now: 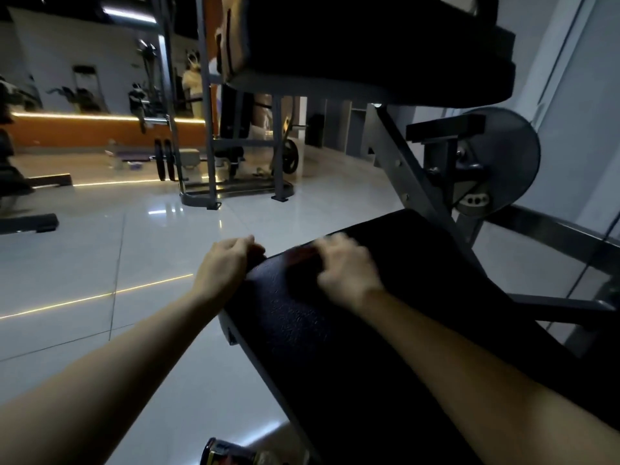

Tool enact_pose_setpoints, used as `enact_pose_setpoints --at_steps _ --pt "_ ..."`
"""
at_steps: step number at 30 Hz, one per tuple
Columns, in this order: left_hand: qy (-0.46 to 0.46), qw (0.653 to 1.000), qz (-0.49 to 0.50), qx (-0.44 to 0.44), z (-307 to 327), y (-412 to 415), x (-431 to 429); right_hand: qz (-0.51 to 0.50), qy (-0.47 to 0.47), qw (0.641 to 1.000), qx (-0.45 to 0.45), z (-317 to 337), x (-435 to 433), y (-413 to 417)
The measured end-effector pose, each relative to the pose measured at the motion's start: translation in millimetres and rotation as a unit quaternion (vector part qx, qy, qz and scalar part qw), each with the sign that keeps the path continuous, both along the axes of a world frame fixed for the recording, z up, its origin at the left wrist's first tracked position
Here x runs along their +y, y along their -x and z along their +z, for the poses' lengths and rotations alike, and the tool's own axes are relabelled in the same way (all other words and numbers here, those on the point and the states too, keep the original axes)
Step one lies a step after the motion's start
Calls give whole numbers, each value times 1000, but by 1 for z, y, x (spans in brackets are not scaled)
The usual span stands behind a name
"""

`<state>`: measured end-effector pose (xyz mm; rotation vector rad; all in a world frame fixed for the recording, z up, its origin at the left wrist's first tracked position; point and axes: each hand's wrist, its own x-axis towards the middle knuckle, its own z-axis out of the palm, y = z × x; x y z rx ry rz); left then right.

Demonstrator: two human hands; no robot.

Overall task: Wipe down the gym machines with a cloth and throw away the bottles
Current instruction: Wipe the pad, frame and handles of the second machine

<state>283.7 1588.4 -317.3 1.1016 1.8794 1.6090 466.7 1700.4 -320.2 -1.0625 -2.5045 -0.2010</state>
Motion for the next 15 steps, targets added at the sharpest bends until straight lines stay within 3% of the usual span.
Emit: enact_pose_setpoints --at_steps 2,5,7,9,12,13,15 --pt "-21 1000 16 13 -20 1 -9 -161 28 984 69 4 55 -27" --pt "-70 995 48 -47 -28 -1 -9 -187 29 974 126 1 52 -9" --pt "-62 993 71 -70 -30 -2 -8 -123 19 986 113 -9 6 22" --pt "-59 988 81 -116 -34 1 -12 9 8 996 90 -17 -53 49" --pt "-60 985 -11 -161 -44 7 -27 189 5 979 77 -21 -106 56" --pt "-63 986 -33 -152 -47 8 -30 220 6 973 67 -17 -99 51" --pt "-55 991 -6 -125 -47 14 -26 169 12 985 44 -11 -58 33"
